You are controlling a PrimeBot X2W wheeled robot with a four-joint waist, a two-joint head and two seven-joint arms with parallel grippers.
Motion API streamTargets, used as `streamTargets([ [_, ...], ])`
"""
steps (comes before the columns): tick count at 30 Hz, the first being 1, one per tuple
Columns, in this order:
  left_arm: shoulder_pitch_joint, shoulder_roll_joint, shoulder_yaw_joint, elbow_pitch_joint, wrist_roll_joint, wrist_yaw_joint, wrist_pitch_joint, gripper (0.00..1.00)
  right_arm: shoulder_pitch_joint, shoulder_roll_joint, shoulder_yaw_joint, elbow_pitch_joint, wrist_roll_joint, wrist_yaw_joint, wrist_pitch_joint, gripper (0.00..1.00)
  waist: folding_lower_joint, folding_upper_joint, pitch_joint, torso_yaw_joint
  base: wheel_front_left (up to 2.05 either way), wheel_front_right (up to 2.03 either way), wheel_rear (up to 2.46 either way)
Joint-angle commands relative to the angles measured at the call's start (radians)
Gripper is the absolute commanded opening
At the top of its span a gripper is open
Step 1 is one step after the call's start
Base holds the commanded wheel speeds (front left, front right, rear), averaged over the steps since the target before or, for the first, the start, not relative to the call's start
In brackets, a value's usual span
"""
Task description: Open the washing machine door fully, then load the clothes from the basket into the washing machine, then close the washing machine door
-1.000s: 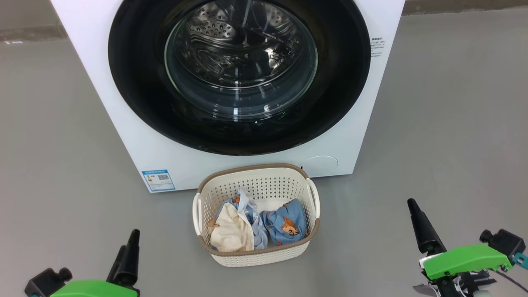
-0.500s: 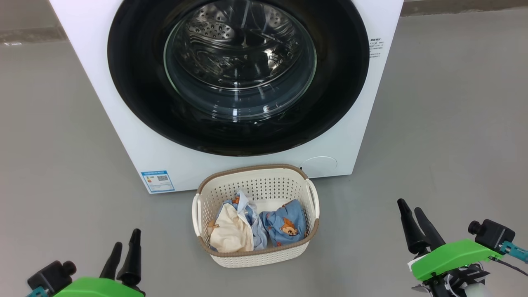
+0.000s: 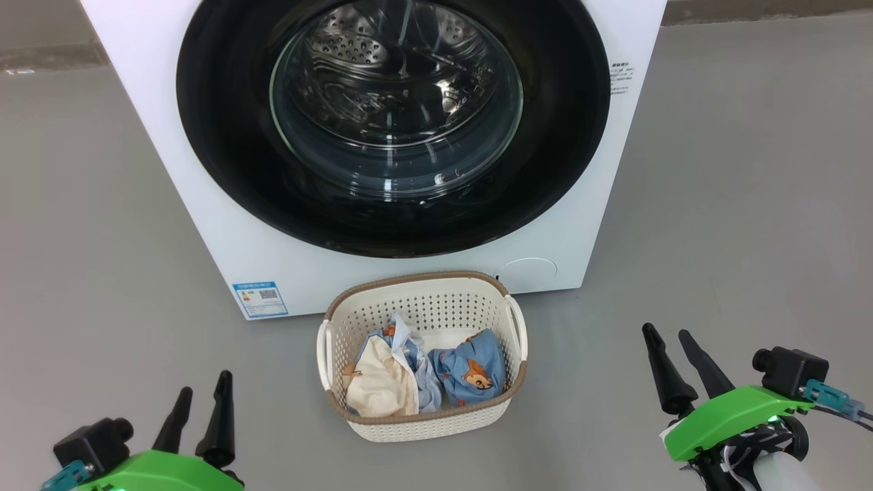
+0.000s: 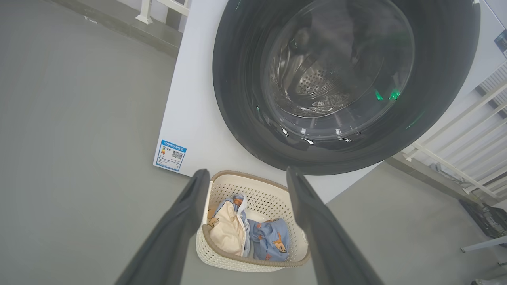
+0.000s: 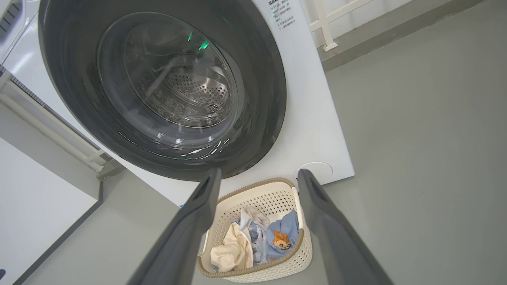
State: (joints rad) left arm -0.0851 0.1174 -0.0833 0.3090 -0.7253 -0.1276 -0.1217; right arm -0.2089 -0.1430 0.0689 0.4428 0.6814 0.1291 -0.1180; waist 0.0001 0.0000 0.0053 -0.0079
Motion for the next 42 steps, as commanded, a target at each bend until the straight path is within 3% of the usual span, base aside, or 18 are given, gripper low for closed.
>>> streamTargets([
  [1, -0.048, 0.028, 0.020, -0.019, 0.038, -0.002, -0.014, 1.00, -0.049, -0.015, 0.023, -0.017, -0.037, 0.001, -0.018, 1.00, -0.0001, 0.0000, 0.000, 0.000, 0.00, 0.00, 0.00],
  [12, -0.064, 0.040, 0.028, 0.008, 0.207, -0.002, -0.049, 1.00, -0.078, -0.018, 0.025, 0.007, -0.208, 0.001, -0.053, 1.00, -0.0001, 0.0000, 0.001, -0.008, 0.00, 0.00, 0.00],
  [42, -0.095, 0.043, 0.062, 0.025, 0.527, -0.003, -0.134, 1.00, -0.135, -0.032, 0.020, 0.041, -0.558, 0.002, -0.138, 1.00, -0.0001, 0.0000, -0.003, -0.003, 0.00, 0.00, 0.00],
])
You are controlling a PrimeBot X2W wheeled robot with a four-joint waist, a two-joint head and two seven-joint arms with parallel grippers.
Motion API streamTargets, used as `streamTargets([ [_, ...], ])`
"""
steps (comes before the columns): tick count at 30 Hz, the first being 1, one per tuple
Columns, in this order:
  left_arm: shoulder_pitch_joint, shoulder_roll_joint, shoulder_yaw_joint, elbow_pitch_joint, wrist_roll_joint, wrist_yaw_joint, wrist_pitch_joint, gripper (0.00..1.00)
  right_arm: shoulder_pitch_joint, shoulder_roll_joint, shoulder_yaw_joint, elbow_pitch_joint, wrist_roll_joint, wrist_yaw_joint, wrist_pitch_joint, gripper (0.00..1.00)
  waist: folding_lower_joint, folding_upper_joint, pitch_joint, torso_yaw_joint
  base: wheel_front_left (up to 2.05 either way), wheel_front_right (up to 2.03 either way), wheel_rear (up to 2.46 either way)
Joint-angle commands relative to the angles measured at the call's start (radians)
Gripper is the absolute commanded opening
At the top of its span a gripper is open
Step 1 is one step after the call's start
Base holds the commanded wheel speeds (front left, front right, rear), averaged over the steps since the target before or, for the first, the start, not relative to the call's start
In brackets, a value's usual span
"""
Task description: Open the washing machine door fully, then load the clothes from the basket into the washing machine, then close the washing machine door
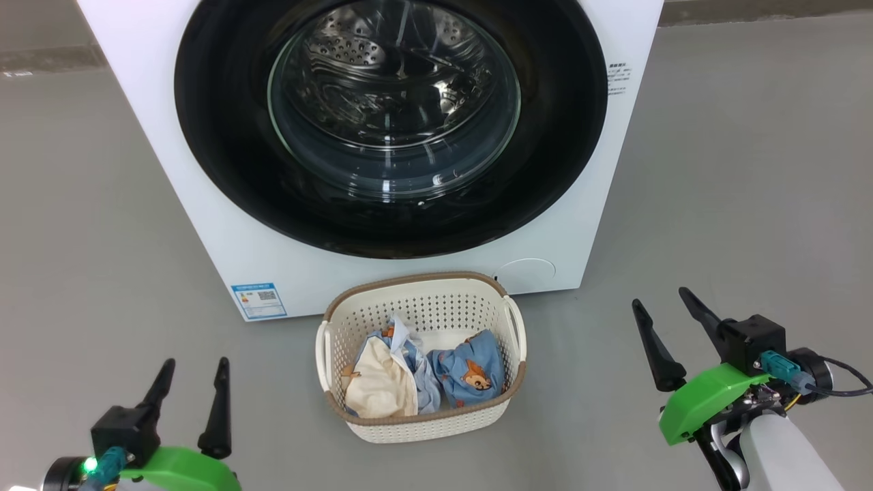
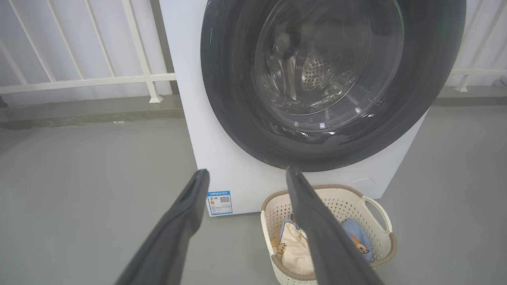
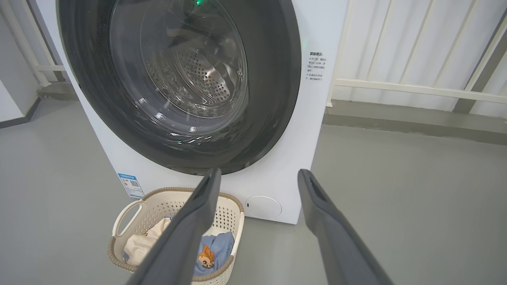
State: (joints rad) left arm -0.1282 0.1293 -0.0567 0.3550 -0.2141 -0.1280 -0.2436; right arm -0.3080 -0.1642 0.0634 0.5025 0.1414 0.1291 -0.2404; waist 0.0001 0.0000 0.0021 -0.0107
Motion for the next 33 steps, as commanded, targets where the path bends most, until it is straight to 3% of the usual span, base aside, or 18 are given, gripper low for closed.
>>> streamTargets([
  [1, -0.052, 0.031, 0.036, -0.021, 0.026, -0.003, -0.015, 1.00, -0.037, -0.011, 0.025, -0.018, -0.031, 0.002, -0.018, 1.00, -0.0001, 0.0000, -0.001, 0.000, 0.00, 0.00, 0.00],
  [33, -0.051, 0.036, 0.055, -0.012, 0.012, -0.003, -0.018, 1.00, -0.033, 0.001, 0.000, -0.030, -0.038, 0.002, -0.021, 1.00, -0.0001, 0.0000, -0.003, 0.002, 0.00, 0.00, 0.00],
])
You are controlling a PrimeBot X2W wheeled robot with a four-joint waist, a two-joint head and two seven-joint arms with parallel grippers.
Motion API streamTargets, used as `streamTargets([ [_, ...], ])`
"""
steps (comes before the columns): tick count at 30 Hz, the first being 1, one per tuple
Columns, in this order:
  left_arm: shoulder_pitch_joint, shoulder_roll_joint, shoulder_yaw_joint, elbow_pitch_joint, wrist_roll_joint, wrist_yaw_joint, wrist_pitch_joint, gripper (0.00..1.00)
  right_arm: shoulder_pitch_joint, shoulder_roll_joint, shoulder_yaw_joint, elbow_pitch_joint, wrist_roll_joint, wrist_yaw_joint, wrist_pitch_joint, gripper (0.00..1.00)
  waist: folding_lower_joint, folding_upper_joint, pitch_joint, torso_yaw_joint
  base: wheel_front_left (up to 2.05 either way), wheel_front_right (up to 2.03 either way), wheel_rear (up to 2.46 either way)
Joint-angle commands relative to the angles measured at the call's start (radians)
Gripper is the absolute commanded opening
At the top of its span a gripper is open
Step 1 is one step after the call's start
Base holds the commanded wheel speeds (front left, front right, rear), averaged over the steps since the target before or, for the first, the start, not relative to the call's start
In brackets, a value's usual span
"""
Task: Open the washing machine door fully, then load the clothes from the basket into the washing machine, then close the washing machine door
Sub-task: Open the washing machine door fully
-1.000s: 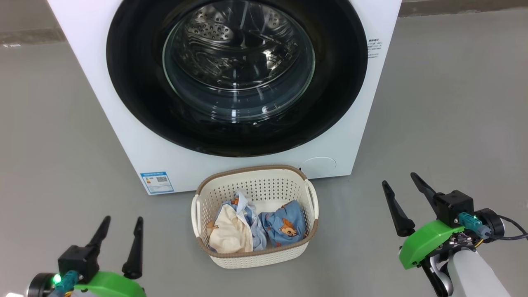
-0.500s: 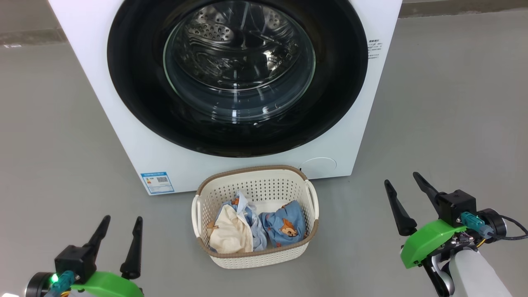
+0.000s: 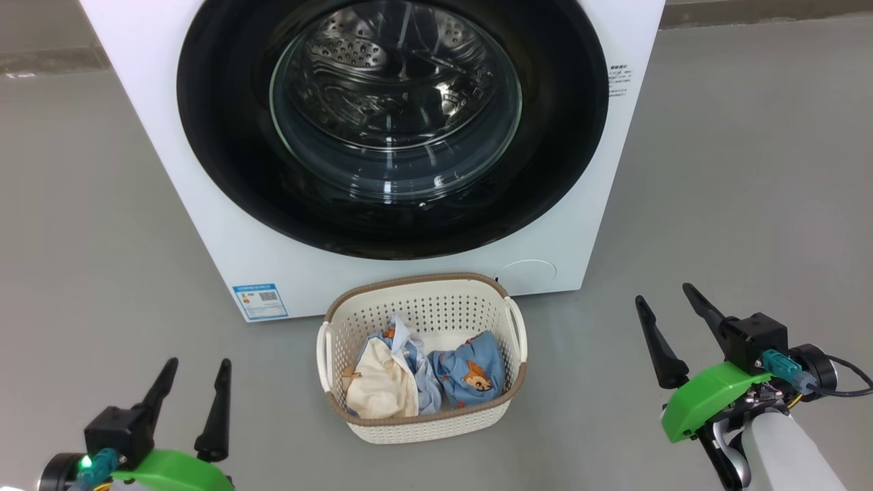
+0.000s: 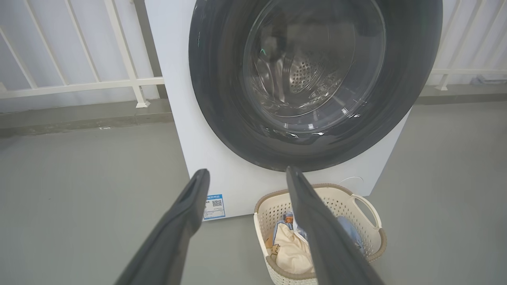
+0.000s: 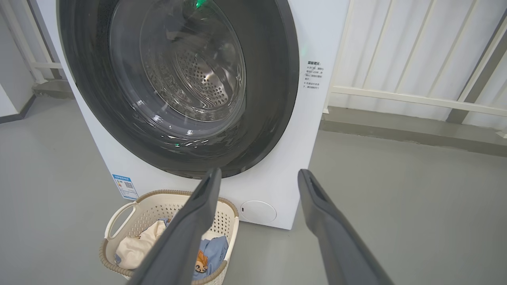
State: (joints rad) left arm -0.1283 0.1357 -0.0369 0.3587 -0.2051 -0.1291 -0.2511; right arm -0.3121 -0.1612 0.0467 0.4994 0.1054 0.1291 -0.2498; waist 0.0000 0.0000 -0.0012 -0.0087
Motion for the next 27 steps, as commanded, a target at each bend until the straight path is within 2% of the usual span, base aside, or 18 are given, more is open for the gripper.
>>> streamTargets([
  [1, -0.052, 0.029, 0.031, -0.015, -0.003, -0.001, -0.011, 1.00, -0.030, -0.002, 0.016, -0.028, -0.001, 0.002, -0.012, 1.00, 0.0000, 0.0000, 0.001, 0.000, 0.00, 0.00, 0.00],
  [12, -0.065, 0.044, 0.008, 0.005, -0.025, -0.002, -0.011, 1.00, -0.028, 0.001, 0.019, -0.030, 0.007, 0.002, -0.012, 1.00, 0.0000, 0.0000, 0.014, 0.000, 0.38, 0.38, -0.75],
  [27, -0.077, 0.047, 0.017, -0.007, -0.042, -0.002, -0.011, 1.00, -0.036, 0.003, 0.015, -0.028, 0.018, 0.002, -0.012, 1.00, 0.0000, 0.0000, 0.032, 0.004, 1.15, 1.15, -2.30],
])
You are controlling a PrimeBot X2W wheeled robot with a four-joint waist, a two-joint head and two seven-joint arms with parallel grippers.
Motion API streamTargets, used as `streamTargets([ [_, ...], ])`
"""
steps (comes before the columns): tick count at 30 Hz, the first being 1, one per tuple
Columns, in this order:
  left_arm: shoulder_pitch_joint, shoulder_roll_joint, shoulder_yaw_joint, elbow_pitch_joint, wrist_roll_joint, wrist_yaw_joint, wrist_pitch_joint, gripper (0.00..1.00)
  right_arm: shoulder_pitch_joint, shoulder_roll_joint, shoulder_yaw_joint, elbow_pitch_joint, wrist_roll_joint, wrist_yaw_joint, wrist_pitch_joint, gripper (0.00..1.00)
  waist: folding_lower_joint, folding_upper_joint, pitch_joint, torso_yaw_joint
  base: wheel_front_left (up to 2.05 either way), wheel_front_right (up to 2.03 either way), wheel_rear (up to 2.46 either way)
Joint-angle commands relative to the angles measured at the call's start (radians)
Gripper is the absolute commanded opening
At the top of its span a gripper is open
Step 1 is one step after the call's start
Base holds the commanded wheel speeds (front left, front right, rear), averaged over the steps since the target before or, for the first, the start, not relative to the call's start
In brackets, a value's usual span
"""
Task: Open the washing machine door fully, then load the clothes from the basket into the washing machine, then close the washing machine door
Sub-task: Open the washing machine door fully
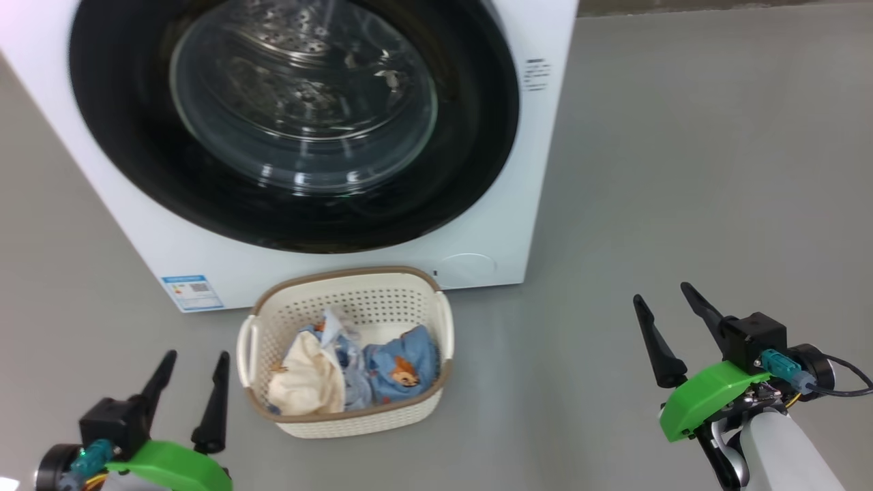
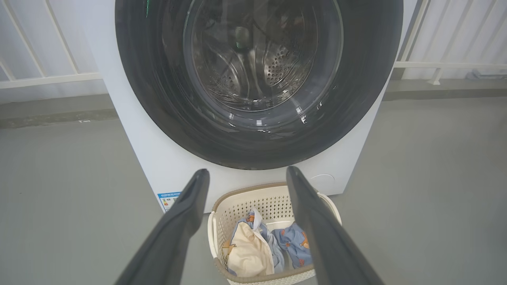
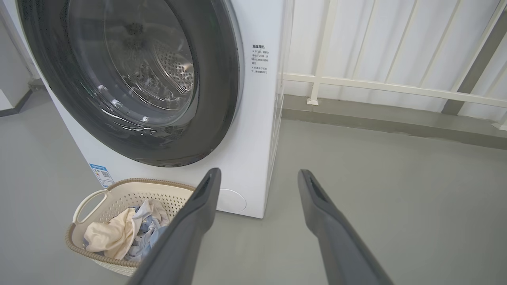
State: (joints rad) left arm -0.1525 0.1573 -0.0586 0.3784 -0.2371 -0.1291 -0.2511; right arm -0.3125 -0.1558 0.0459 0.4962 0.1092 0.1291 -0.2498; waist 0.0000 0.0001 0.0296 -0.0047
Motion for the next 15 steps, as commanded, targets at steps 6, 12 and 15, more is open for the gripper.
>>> streamTargets([
  [6, -0.053, 0.010, 0.064, -0.053, 0.009, -0.002, -0.011, 1.00, -0.036, 0.000, 0.009, -0.033, 0.017, 0.002, -0.012, 1.00, 0.0000, -0.0001, 0.012, 0.000, 0.90, 0.90, -1.80],
  [12, -0.047, 0.002, 0.066, -0.071, 0.028, -0.002, -0.011, 1.00, -0.038, -0.001, 0.009, -0.037, 0.021, 0.002, -0.012, 1.00, 0.0000, -0.0001, 0.017, 0.000, 0.43, 0.43, -0.85],
  [15, -0.044, 0.001, 0.065, -0.075, 0.031, -0.002, -0.011, 1.00, -0.038, -0.002, 0.009, -0.039, 0.021, 0.002, -0.012, 1.00, 0.0000, -0.0001, 0.017, 0.000, 0.12, 0.12, -0.25],
])
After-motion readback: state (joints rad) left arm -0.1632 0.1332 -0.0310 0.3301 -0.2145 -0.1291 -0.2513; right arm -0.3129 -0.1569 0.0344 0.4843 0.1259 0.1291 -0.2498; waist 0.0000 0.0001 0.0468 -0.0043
